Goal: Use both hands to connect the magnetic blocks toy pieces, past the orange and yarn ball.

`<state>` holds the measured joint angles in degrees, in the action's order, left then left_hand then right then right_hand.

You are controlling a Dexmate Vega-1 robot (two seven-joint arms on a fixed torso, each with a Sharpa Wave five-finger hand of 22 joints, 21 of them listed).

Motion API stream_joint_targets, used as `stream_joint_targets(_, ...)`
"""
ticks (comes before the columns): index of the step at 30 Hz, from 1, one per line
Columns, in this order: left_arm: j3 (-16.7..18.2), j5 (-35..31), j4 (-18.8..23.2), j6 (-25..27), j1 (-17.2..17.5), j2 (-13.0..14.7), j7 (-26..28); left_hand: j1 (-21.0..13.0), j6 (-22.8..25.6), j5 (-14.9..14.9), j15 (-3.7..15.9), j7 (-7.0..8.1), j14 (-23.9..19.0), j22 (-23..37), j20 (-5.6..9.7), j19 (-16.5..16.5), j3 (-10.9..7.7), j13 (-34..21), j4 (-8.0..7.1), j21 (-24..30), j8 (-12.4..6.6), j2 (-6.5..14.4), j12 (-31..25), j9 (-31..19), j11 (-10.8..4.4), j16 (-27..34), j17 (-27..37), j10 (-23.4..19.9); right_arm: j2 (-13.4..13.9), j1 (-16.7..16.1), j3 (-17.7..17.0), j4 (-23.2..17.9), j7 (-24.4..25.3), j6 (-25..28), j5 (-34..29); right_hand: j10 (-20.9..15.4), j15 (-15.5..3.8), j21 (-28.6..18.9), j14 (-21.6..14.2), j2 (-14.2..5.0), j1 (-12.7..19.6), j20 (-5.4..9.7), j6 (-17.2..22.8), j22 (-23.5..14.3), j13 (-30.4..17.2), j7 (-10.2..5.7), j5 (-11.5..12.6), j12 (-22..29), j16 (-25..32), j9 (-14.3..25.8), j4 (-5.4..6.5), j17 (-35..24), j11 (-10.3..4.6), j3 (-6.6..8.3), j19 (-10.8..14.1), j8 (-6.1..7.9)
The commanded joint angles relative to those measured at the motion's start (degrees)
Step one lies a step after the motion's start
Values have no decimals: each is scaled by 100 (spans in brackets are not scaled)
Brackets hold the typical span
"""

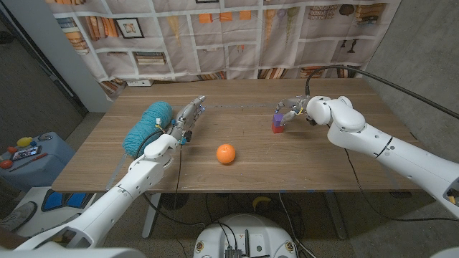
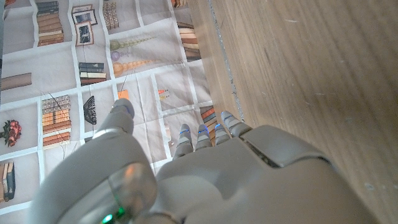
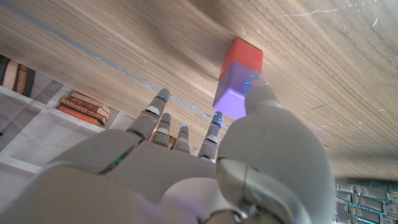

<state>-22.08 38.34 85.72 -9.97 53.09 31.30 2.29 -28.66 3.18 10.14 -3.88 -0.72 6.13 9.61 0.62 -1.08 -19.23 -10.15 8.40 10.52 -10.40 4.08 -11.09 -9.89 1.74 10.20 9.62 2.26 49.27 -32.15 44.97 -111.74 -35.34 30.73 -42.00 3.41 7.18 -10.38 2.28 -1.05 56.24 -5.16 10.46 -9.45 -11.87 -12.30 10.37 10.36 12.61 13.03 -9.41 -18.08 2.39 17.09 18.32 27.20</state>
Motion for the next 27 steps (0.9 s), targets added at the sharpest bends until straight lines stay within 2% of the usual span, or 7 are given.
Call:
stream_joint_targets(1,0,-50,-145,-228,-30,-48,-97,-13,59,-8,8,-5,1,5,-16,8,-38,3,15,24,-26,71,-31,-15,-1,7,5,-30,59,165,46,-28,-378,7,87,191,80,6,134,146,-99,-40,-282,-18,-29,7,-1,9,-42,-1,52,-7,65,-24,-104,-126)
stream_joint_targets(3,7,-60,-233,-384,-36,-91,-166,-10,44,-9,11,4,39,5,-14,-8,-42,3,18,17,-19,79,-20,-15,-3,-9,5,-7,100,158,-7,-26,-385,-67,208,285,116,5,194,178,-188,-54,-508,-19,-35,51,10,18,-53,-8,85,-12,102,-54,-162,-228)
stream_joint_targets(7,-3,-101,-204,-376,-43,-35,-204,11,-9,-13,15,47,96,5,-11,-46,-44,3,22,3,4,88,14,-14,-17,-26,7,78,199,133,-151,2,-395,-210,523,444,225,38,337,225,-294,-126,-659,-20,-42,58,33,14,-91,-14,111,-17,171,-85,-353,-305)
stream_joint_targets(11,-1,-93,-182,-356,-36,-41,-182,26,-29,-16,15,30,110,5,-11,-50,-42,3,23,3,11,88,17,-13,-26,-27,7,89,375,-53,-486,56,-126,-494,1128,638,358,39,551,243,-528,-237,-943,-24,-55,121,75,34,-120,-23,184,-35,262,-134,-615,-456)
stream_joint_targets(15,9,-141,-99,-319,-12,-8,-90,35,-33,-17,21,23,115,5,-9,-41,-41,4,22,7,11,91,17,-13,-31,-26,7,90,547,-183,-690,92,83,-754,1552,703,401,35,645,262,-638,-281,-1216,-25,-61,181,94,55,-121,-41,202,-45,305,-154,-753,-603)
stream_joint_targets(21,-2,-169,-146,-379,-37,-30,-116,46,-22,-17,30,16,101,5,8,-22,-44,4,22,15,6,101,8,-12,-54,-17,7,69,697,-517,-1178,447,613,-1452,2630,760,432,25,709,301,-741,-305,-1356,-26,-63,244,104,65,-120,-62,218,-50,336,-187,-823,-698)
stream_joint_targets(27,-32,-204,-259,-471,-84,-118,-117,63,-40,-16,48,48,79,5,19,-13,-46,5,20,19,12,115,8,-11,-76,-7,6,70,732,-929,-1568,724,1275,-1888,3483,729,427,8,699,334,-837,-290,-1356,-26,-63,242,100,94,-101,-84,242,-52,274,-224,-828,-731)
